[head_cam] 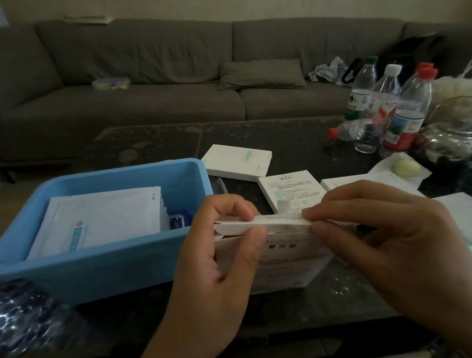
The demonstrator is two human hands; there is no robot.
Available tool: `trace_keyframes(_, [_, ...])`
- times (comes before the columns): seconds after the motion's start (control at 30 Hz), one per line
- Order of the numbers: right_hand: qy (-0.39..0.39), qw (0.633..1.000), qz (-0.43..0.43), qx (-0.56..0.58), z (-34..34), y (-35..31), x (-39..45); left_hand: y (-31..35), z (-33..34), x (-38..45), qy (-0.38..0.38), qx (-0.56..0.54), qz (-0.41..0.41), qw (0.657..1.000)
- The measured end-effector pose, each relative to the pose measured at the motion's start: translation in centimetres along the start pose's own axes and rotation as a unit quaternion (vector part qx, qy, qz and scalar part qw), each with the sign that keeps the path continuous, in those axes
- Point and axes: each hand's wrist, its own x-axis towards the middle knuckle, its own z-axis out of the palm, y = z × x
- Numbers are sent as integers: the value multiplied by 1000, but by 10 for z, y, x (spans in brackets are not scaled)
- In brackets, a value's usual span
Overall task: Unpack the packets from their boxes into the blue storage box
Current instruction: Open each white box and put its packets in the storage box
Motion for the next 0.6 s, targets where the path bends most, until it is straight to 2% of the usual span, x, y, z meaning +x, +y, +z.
trace_keyframes(0.37, [-16,1000,-15,-17,-5,-1,4,-5,-4,5,-17,16,20,1000])
trace_keyframes(0.6, [-27,999,-15,-33,-6,-1,6,-7,0,5,6,2,16,1000])
